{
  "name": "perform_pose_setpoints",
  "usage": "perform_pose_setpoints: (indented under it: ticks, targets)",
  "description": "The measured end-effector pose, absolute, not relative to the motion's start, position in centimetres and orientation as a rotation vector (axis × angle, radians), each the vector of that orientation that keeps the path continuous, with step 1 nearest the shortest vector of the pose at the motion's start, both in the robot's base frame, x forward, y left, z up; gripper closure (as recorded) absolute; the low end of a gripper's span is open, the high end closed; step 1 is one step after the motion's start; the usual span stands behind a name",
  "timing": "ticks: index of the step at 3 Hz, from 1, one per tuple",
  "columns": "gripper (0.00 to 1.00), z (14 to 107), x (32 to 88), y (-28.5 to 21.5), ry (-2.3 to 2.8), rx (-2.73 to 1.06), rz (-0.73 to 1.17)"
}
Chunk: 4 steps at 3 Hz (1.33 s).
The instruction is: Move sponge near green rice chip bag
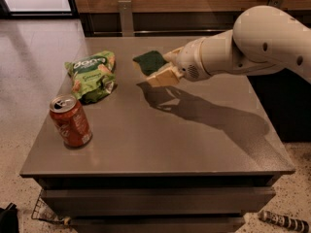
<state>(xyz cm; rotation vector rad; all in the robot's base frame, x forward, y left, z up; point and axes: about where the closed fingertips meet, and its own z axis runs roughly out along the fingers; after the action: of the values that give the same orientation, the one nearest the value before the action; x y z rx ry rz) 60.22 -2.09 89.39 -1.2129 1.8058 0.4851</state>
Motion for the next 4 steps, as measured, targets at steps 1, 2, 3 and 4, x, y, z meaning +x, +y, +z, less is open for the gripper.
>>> perform_pose_setpoints:
  ticks: [1,2,3,4]
  targets:
    - [1.0,88.2,62.6,1.2,1.809,-1.2,0.521]
    - [1.0,87.9,64.4,3.5,1.78,-1.129,0.559]
    - [1.0,88.3,65.7,5.4,1.734,-1.064,0.61]
    - [0.82,88.4,65.6,5.8,1.729,-1.066,0.618]
